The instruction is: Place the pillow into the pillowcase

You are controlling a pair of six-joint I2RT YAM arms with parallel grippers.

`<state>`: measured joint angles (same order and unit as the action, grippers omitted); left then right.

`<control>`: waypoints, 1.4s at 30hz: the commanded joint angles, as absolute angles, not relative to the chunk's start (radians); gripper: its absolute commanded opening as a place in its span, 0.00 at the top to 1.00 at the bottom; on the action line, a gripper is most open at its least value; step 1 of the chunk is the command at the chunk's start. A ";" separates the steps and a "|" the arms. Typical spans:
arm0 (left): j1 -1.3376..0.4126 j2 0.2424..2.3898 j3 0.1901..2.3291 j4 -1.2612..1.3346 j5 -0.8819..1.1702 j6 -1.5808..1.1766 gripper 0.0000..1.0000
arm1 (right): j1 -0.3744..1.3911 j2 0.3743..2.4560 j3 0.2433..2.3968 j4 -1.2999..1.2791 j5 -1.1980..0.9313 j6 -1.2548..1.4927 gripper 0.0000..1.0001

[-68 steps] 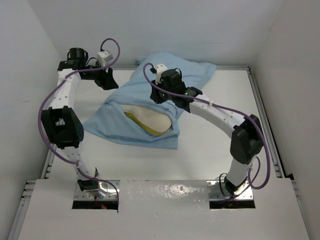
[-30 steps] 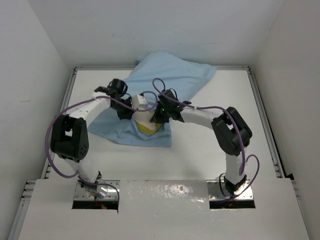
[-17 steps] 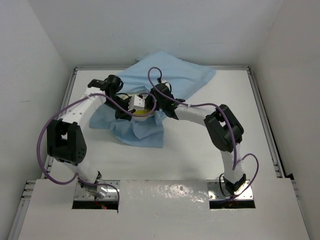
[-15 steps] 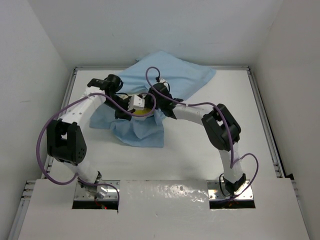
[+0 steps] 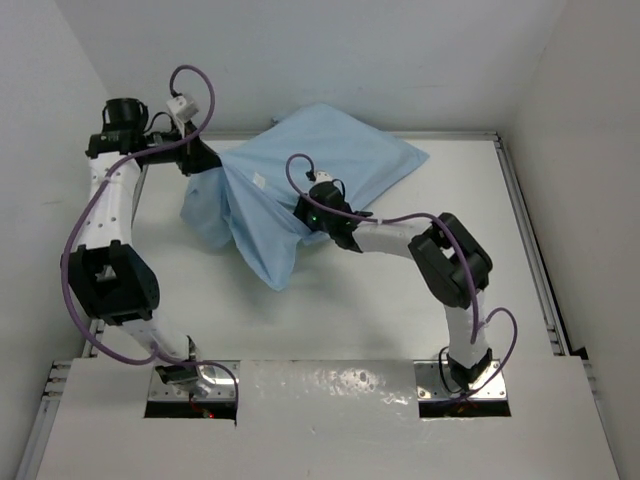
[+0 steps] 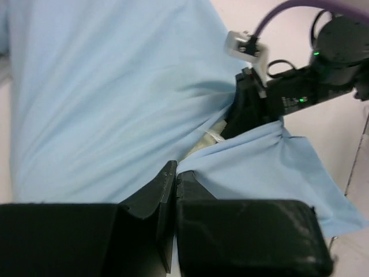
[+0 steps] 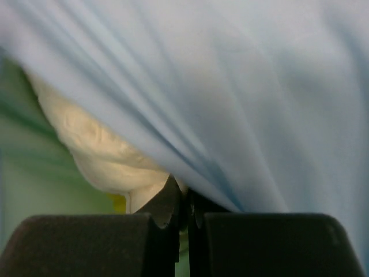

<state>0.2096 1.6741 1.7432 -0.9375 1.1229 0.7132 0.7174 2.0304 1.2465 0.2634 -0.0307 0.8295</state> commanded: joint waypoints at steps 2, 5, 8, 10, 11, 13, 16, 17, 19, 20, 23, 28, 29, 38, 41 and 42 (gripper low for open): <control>0.207 1.655 1.635 -0.532 1.045 0.465 1.00 | 0.693 1.907 1.112 0.115 -0.116 0.531 1.00; 0.160 1.721 1.667 -0.748 0.942 0.644 0.71 | 0.692 1.832 1.156 -0.012 -0.141 0.390 0.46; 0.123 1.799 1.718 -0.938 0.908 0.781 0.28 | 0.692 1.796 1.311 -0.194 -0.097 0.286 0.19; 0.141 1.845 1.814 -1.044 0.916 0.843 0.17 | 0.692 1.743 1.397 -0.245 0.036 0.269 0.02; 0.153 1.897 1.868 -1.169 0.936 0.866 0.07 | 0.690 1.720 1.414 -0.273 0.087 0.270 0.01; 0.224 1.948 2.050 -1.290 0.974 0.911 0.00 | 0.677 1.646 1.440 -0.285 0.179 0.282 0.01; 0.352 1.982 2.152 -1.318 0.994 0.807 0.00 | 0.660 1.545 1.414 -0.301 0.210 0.340 0.01; 0.376 1.953 2.137 -1.318 0.936 0.821 0.01 | 0.658 1.519 1.376 -0.316 0.207 0.359 0.04; 0.393 1.905 2.015 -1.318 0.817 0.932 0.50 | 0.657 1.444 1.333 -0.347 0.204 0.391 0.81; 0.390 1.855 1.949 -1.318 0.705 0.969 0.79 | 0.649 1.419 1.283 -0.386 0.206 0.450 1.00; 0.391 1.757 1.600 -1.319 0.582 1.093 0.95 | 0.643 1.312 1.084 -0.365 0.098 0.480 0.98; 0.390 1.684 1.269 -1.273 0.503 1.157 0.12 | 0.666 1.284 0.812 -0.376 0.014 0.538 0.03; 0.391 1.686 1.232 -1.193 0.493 1.138 0.01 | 0.701 1.287 0.743 -0.318 0.014 0.543 0.01; 0.399 1.764 1.102 -0.888 0.385 0.873 0.00 | 0.876 1.466 0.678 -0.118 0.026 0.656 0.01; 0.399 1.805 1.057 -0.858 0.400 0.874 0.00 | 0.894 1.512 0.629 -0.077 0.057 0.692 0.09; 0.397 1.818 1.048 -0.847 0.406 0.873 0.00 | 0.894 1.525 0.623 -0.068 0.064 0.701 0.11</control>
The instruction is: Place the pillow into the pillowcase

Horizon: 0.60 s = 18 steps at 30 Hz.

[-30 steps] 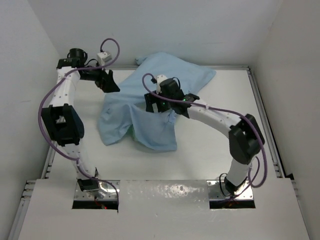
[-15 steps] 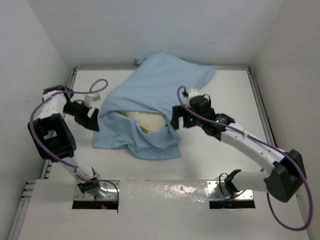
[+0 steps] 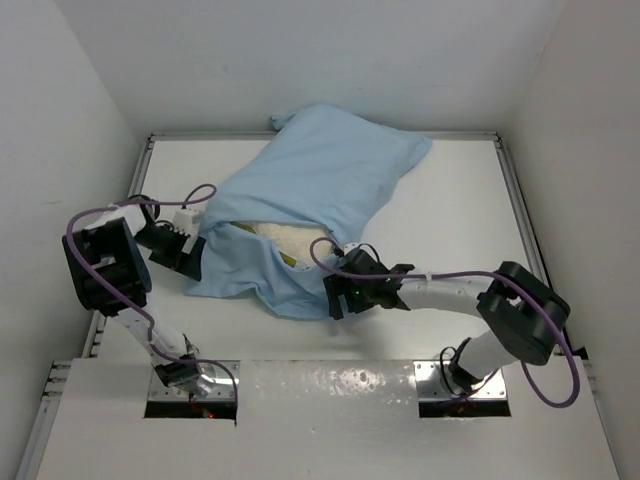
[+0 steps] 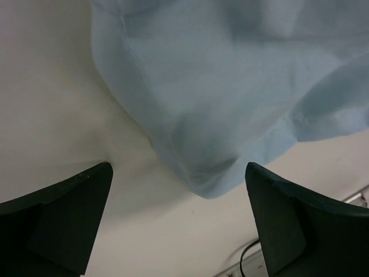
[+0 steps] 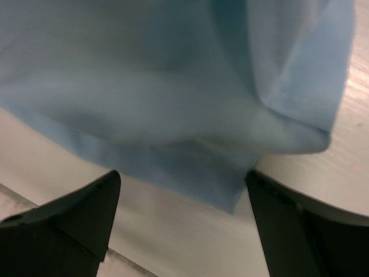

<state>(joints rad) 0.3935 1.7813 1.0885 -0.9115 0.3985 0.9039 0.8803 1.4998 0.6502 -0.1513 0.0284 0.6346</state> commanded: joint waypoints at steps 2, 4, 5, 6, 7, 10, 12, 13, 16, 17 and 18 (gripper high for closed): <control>0.397 1.856 1.043 -0.838 0.440 0.870 0.05 | 0.894 1.566 0.612 -0.049 0.110 0.732 0.20; 0.396 1.897 1.058 -0.865 0.503 0.867 0.26 | 0.891 1.592 0.604 -0.006 0.129 0.753 0.34; 0.397 1.910 1.075 -0.870 0.520 0.861 0.37 | 0.888 1.598 0.601 0.024 0.118 0.758 0.51; 0.397 1.920 1.083 -0.874 0.537 0.858 0.54 | 0.887 1.604 0.604 0.029 0.112 0.762 0.63; 0.397 1.939 1.088 -0.885 0.566 0.859 0.68 | 0.887 1.606 0.606 0.041 0.097 0.776 0.99; 0.397 1.944 1.118 -0.961 0.641 0.911 1.00 | 0.864 1.553 0.582 0.080 0.052 0.793 1.00; 0.402 1.907 1.146 -1.079 0.728 0.969 1.00 | 0.848 1.493 0.577 0.094 0.012 0.811 1.00; 0.408 1.884 1.187 -1.130 0.762 1.004 1.00 | 0.835 1.458 0.598 0.087 0.009 0.816 1.00; 0.428 1.792 1.343 -1.306 0.888 1.100 1.00 | 0.793 1.323 0.729 0.051 0.005 0.810 1.00; 0.433 1.770 1.392 -1.319 0.920 1.056 1.00 | 0.781 1.272 0.780 0.046 0.005 0.808 1.00; 0.440 1.711 1.444 -1.319 0.963 1.022 1.00 | 0.764 1.252 0.832 0.040 -0.017 0.801 1.00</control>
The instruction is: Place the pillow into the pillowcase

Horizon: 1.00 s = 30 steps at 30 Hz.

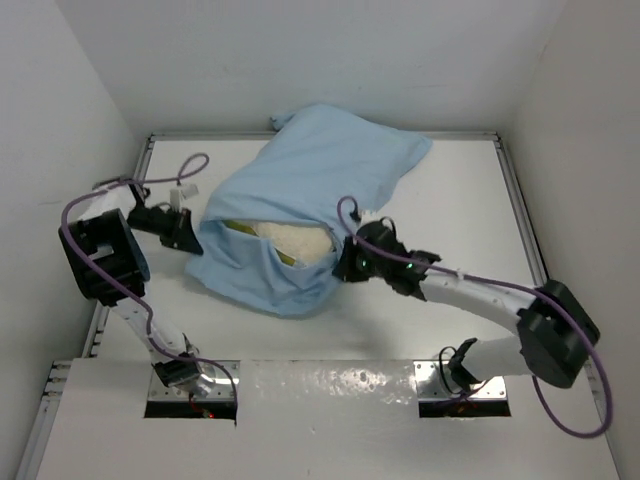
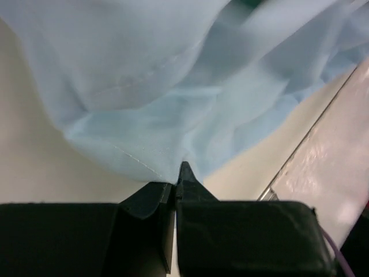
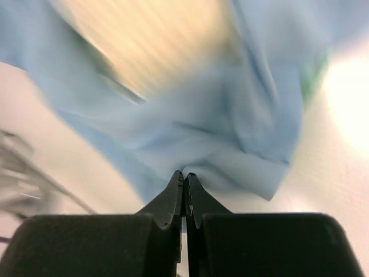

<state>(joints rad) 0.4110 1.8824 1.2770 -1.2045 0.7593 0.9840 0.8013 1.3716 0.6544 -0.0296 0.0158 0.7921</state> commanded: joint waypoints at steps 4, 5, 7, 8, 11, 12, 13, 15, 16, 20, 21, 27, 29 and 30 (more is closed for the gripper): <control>0.463 1.652 1.963 -1.318 1.031 0.808 1.00 | 0.651 1.212 1.262 -0.058 -0.025 0.721 1.00; 0.468 1.664 2.086 -1.310 1.037 0.746 1.00 | 0.640 1.215 1.355 -0.083 -0.012 0.685 1.00; 0.506 1.715 2.440 -1.171 1.061 0.481 1.00 | 0.634 1.258 1.649 -0.180 0.052 0.545 1.00; 0.531 1.694 2.492 -1.069 1.077 0.359 1.00 | 0.635 1.281 1.754 -0.210 0.064 0.469 1.00; 0.675 1.489 2.189 -0.114 1.181 -0.408 1.00 | 0.635 1.350 2.052 -0.262 0.116 0.381 1.00; 0.737 1.470 2.067 0.441 1.160 -0.725 1.00 | 0.634 1.357 2.112 -0.253 0.141 0.341 1.00; 0.744 1.482 2.142 0.446 1.151 -0.721 1.00 | 0.635 1.353 2.126 -0.244 0.162 0.327 1.00; 0.744 1.573 2.439 0.181 1.137 -0.617 1.00 | 0.634 1.333 2.125 -0.206 0.182 0.298 1.00; 0.744 1.574 2.451 0.220 1.140 -0.664 1.00 | 0.635 1.304 2.102 -0.192 0.186 0.295 1.00; 0.752 1.504 2.358 0.324 1.106 -0.684 1.00 | 0.635 1.272 2.072 -0.186 0.175 0.304 1.00; 0.750 1.500 2.364 0.310 1.100 -0.675 1.00 | 0.635 1.269 2.074 -0.204 0.175 0.305 1.00; 0.749 1.477 2.370 0.337 1.118 -0.660 1.00 | 0.634 1.270 2.002 -0.286 0.105 0.304 1.00; 0.747 1.480 2.361 0.424 1.130 -0.689 1.00 | 0.635 1.316 2.000 -0.330 0.023 0.263 1.00; 0.733 1.479 2.347 0.446 1.140 -0.710 1.00 | 0.658 1.383 2.026 -0.392 -0.089 0.226 0.84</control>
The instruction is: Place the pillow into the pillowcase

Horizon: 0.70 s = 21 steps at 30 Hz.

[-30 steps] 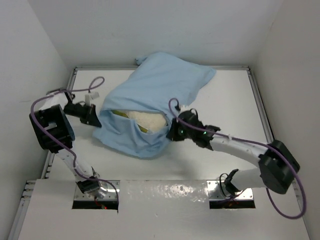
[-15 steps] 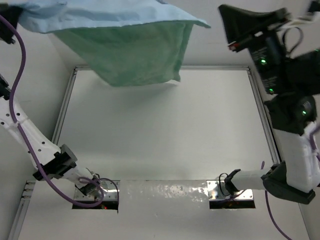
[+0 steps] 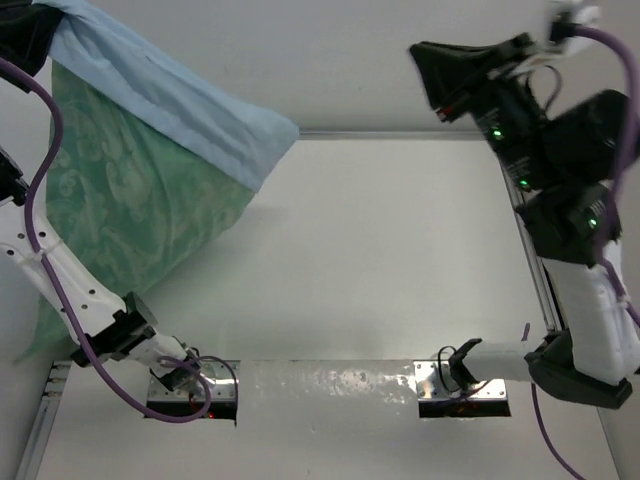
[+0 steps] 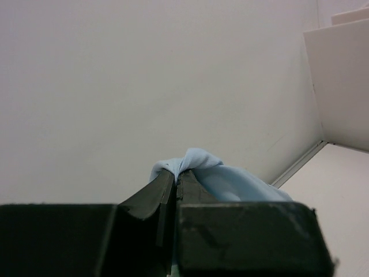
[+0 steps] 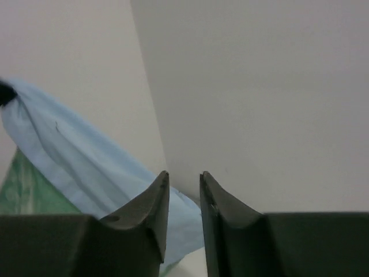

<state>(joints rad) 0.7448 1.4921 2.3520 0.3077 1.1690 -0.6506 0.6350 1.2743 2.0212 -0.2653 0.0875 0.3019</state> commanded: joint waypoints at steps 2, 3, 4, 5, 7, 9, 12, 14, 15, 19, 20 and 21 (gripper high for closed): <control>0.700 1.473 2.333 0.436 1.157 -0.695 1.00 | 0.786 1.513 2.131 -0.521 -0.082 0.055 0.34; 0.686 1.470 2.327 0.413 1.160 -0.655 1.00 | 0.820 1.560 2.181 -0.556 -0.068 0.001 0.23; 0.677 1.465 2.321 0.385 1.164 -0.629 1.00 | 0.850 1.603 2.222 -0.581 -0.055 -0.052 0.14; 0.657 1.454 2.310 0.321 1.169 -0.600 1.00 | 0.871 1.636 2.256 -0.584 -0.039 -0.102 0.07; 0.650 1.447 2.303 0.279 1.172 -0.543 1.00 | 0.926 1.680 2.237 -0.494 -0.005 -0.139 0.01; 0.649 1.445 2.296 0.244 1.183 -0.517 1.00 | 0.977 1.689 2.169 -0.372 -0.002 -0.199 0.01; 0.649 1.443 2.290 0.196 1.184 -0.486 1.00 | 1.035 1.758 2.230 -0.287 0.038 -0.206 0.01; 0.647 1.440 2.286 0.193 1.192 -0.486 1.00 | 1.066 1.813 2.267 -0.218 0.064 -0.201 0.01; 0.647 1.442 2.286 0.192 1.195 -0.488 1.00 | 1.072 1.822 2.264 -0.190 0.064 -0.201 0.01; 0.629 1.440 2.270 0.192 1.212 -0.488 1.00 | 1.081 1.868 2.250 -0.071 0.045 -0.135 0.01; 0.615 1.439 2.264 0.192 1.218 -0.486 1.00 | 1.081 1.881 2.255 -0.034 0.046 -0.129 0.01; 0.609 1.436 2.261 0.190 1.221 -0.485 1.00 | 1.081 1.893 2.260 -0.011 0.052 -0.112 0.01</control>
<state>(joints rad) 0.6304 1.4635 2.2662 0.1867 1.2339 -0.5014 1.0882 1.8736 2.2066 -0.1993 0.0341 -0.1493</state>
